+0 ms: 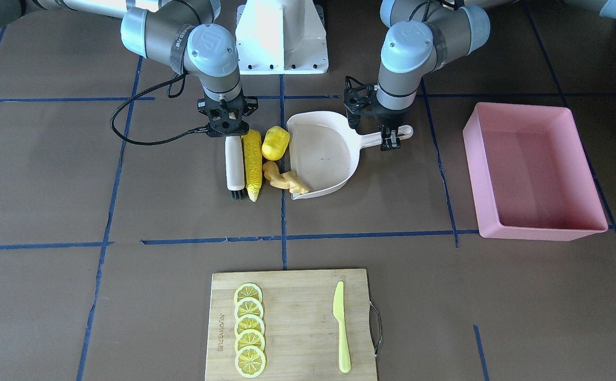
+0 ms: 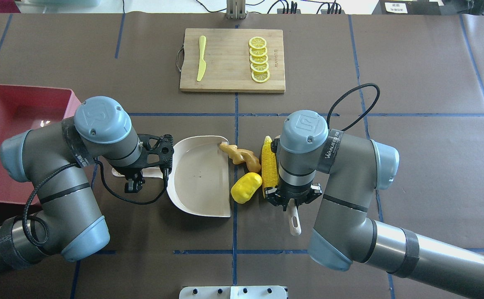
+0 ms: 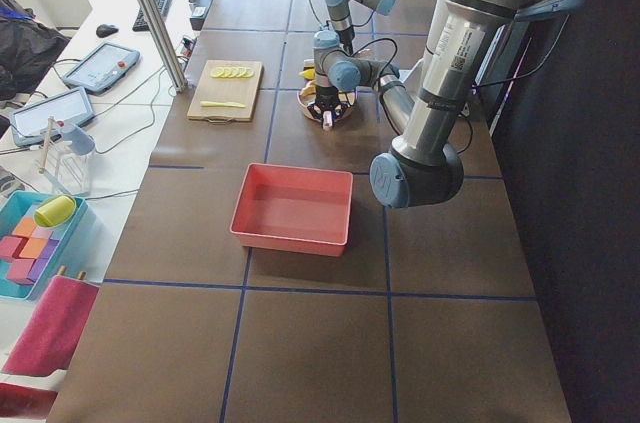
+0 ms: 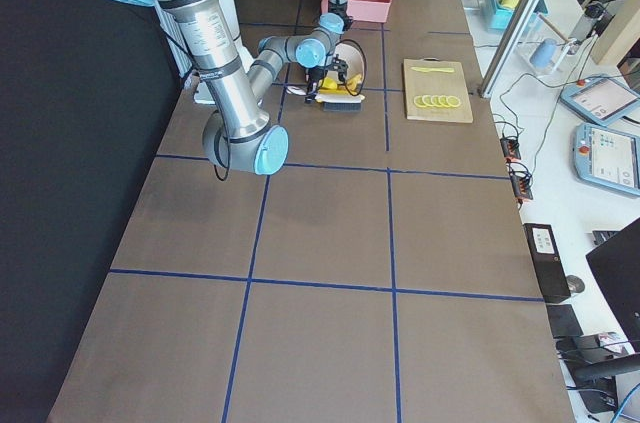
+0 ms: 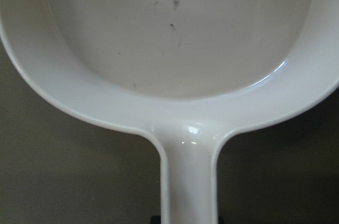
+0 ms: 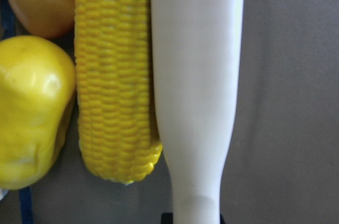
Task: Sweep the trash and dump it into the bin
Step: 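Sweep the ginger, potato and corn into the dustpan with the right gripper's brush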
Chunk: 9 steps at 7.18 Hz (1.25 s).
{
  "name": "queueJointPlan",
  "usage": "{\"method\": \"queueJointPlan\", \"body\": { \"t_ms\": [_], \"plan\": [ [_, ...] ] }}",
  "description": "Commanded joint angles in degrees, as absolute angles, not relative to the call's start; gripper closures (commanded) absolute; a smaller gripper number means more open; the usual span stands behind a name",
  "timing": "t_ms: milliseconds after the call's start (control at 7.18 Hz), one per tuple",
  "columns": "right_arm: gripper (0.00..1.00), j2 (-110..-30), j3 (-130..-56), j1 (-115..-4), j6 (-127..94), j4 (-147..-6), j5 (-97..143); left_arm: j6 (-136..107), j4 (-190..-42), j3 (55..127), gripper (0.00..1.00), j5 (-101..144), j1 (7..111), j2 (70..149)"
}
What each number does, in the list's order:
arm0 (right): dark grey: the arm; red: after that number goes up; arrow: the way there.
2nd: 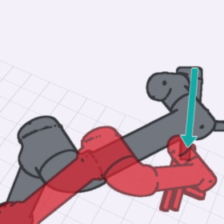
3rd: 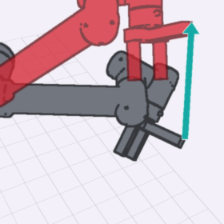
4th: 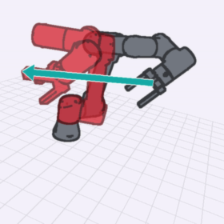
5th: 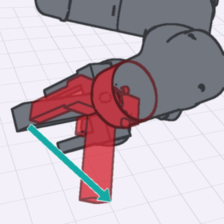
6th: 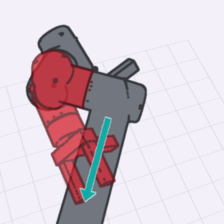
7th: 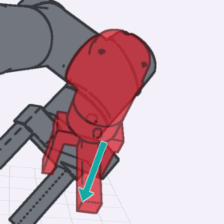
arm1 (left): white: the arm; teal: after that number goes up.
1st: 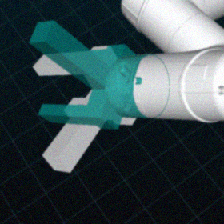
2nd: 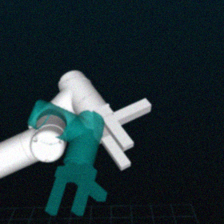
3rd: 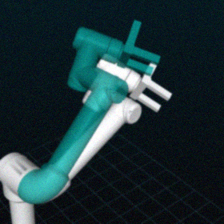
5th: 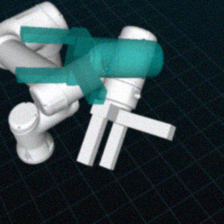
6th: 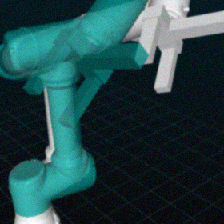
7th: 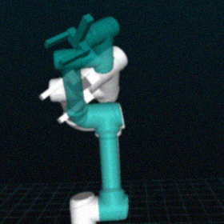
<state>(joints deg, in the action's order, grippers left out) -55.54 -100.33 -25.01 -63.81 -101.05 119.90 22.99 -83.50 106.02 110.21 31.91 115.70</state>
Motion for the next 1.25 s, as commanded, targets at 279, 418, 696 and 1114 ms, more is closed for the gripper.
{"method": "queueJointPlan", "body": {
  "t_ms": [279,418,696,1114],
  "plan": [
    [1.00,-47.65,-93.19,-23.21,-64.69,-100.90,119.44,22.94,-83.50,106.00,1.00,110.21,31.82,115.84],
    [1.00,-46.42,-92.29,-22.86,-65.64,-100.90,119.36,22.94,-83.50,105.56,1.00,110.13,31.90,115.84],
    [1.00,-43.43,-90.45,-22.33,-66.88,-100.81,119.36,22.94,-83.50,105.12,1.00,110.13,31.82,116.01],
    [1.00,-39.47,-87.89,-21.53,-68.20,-100.81,119.36,22.94,-83.58,105.03,1.00,110.21,31.64,116.02]
  ]
}}
